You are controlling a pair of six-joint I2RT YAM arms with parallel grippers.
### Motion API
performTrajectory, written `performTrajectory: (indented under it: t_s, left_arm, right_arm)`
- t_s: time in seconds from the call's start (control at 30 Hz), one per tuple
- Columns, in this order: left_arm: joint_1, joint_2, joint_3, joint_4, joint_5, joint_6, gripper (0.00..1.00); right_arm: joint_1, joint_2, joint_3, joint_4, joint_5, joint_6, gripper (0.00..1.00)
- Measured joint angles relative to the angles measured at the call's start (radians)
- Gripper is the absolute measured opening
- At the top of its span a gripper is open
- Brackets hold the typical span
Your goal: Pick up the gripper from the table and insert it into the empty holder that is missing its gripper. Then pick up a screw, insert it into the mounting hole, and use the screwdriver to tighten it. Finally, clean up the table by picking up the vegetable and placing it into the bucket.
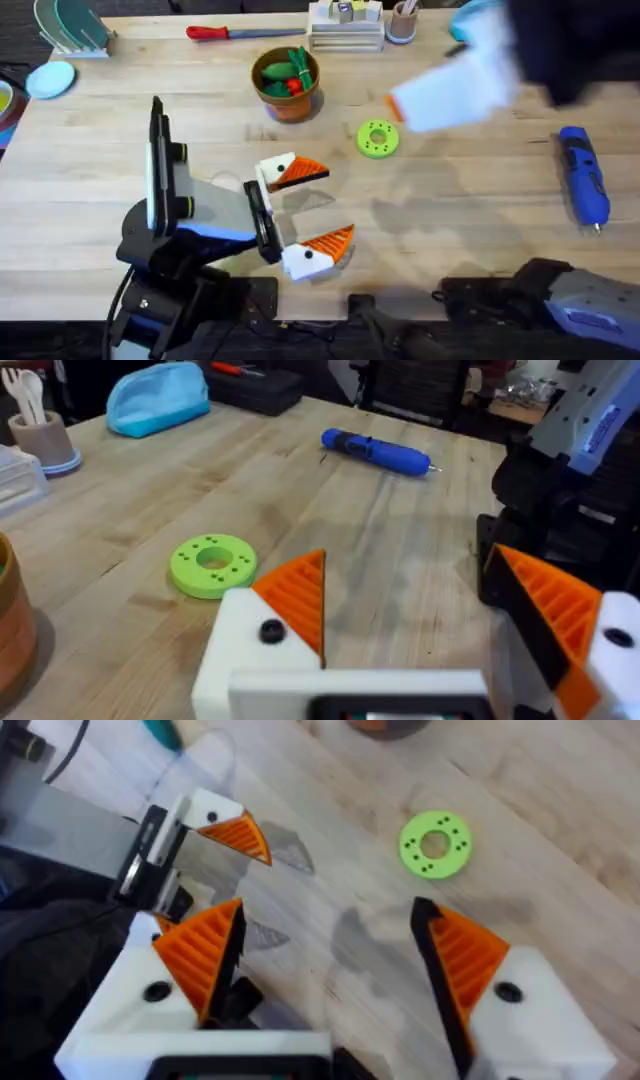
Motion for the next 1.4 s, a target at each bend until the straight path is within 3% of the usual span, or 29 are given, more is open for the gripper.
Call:
performTrajectory:
  t_s: [0.33, 0.5, 0.57, 0.7, 0.73, 1.2, 1.4]
  left_arm:
    - [0.0, 0.0, 0.0, 0.0, -0.001, 0.0, 0.992]
    - [0.0, 0.0, 0.0, 0.0, -0.006, 0.001, 0.887]
    - [0.0, 0.0, 0.0, 0.0, -0.013, 0.001, 0.675]
    - [0.0, 0.0, 0.0, 0.002, -0.031, 0.002, 0.059]
    - [0.0, 0.0, 0.0, 0.002, -0.032, 0.004, 0.018]
    - [0.0, 0.0, 0.0, 0.003, -0.057, 0.005, 0.009]
    - [0.0, 0.0, 0.0, 0.005, -0.082, 0.005, 0.009]
  right_arm:
    - [-0.033, -0.392, -0.329, 0.035, -0.011, 0.035, 0.993]
    - [-0.032, -0.516, -0.393, 0.034, -0.059, 0.035, 0.993]
    - [-0.032, -0.539, -0.401, 0.032, -0.074, 0.034, 0.993]
    - [-0.032, -0.54, -0.407, 0.035, -0.088, 0.033, 0.992]
    - [-0.032, -0.539, -0.409, 0.035, -0.089, 0.033, 0.992]
    - [-0.032, -0.509, -0.433, 0.037, -0.09, -0.006, 0.994]
    - [-0.068, -0.475, -0.434, 0.032, 0.085, 0.084, 0.994]
